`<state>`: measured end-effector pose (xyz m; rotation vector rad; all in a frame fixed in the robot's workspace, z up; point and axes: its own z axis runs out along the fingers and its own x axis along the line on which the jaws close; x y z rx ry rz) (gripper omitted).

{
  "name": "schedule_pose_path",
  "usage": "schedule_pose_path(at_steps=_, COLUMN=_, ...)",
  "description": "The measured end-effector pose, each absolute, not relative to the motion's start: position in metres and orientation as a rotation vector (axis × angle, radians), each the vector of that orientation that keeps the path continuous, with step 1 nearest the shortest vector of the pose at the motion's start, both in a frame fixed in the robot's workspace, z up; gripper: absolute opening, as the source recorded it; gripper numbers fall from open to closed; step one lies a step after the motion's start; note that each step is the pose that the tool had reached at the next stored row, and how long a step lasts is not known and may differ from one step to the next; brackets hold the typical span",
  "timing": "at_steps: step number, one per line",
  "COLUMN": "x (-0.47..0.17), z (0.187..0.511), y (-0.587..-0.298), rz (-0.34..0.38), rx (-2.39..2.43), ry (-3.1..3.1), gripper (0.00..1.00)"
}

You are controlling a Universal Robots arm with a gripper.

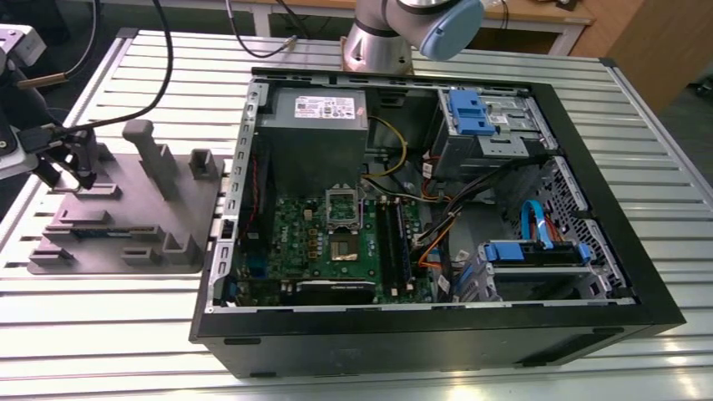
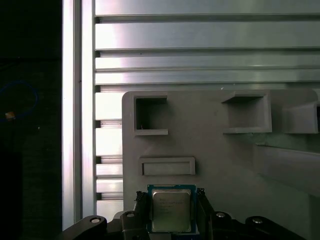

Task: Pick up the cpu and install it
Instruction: 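Pick up the cpu and move it towards the insertion slot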

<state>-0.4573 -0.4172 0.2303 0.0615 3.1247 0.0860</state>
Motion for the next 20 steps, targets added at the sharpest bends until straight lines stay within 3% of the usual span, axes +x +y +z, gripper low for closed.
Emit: schedule_pose_path(at_steps=20, x=-0.4573, z=0.2357, y=-0.4172, rz=0.086, rx=0.061, ry=3.125, gripper=0.47)
